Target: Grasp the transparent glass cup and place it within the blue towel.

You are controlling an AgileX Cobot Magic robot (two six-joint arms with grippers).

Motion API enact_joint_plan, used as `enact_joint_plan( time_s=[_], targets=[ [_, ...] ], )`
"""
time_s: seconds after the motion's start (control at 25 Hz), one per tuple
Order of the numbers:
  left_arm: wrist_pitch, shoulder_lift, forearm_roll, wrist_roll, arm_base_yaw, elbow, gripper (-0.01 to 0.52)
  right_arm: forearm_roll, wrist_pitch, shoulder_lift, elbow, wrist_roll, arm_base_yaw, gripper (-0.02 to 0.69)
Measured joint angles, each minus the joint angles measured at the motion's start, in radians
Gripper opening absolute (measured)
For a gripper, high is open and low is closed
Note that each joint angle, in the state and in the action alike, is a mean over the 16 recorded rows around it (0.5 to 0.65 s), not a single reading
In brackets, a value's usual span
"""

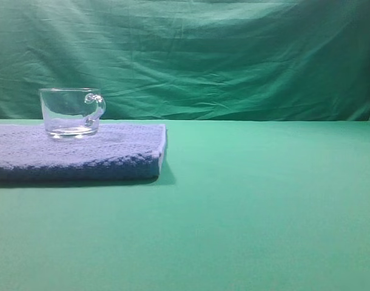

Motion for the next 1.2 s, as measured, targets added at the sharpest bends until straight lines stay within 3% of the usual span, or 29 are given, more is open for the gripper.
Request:
enact_joint_plan(
  time_s=[0.48,1.2],
  targets=[
    [0.000,0.000,0.000,0.000,0.000,0.000,0.000,-0.073,-0.162,-0.355,0.353,0.102,-0.070,0.000],
    [0.000,0.000,0.000,0.000,0.000,0.000,0.000,-0.150,-0.340,-0.862,0.806,0.161,-0.600,0.000]
  ],
)
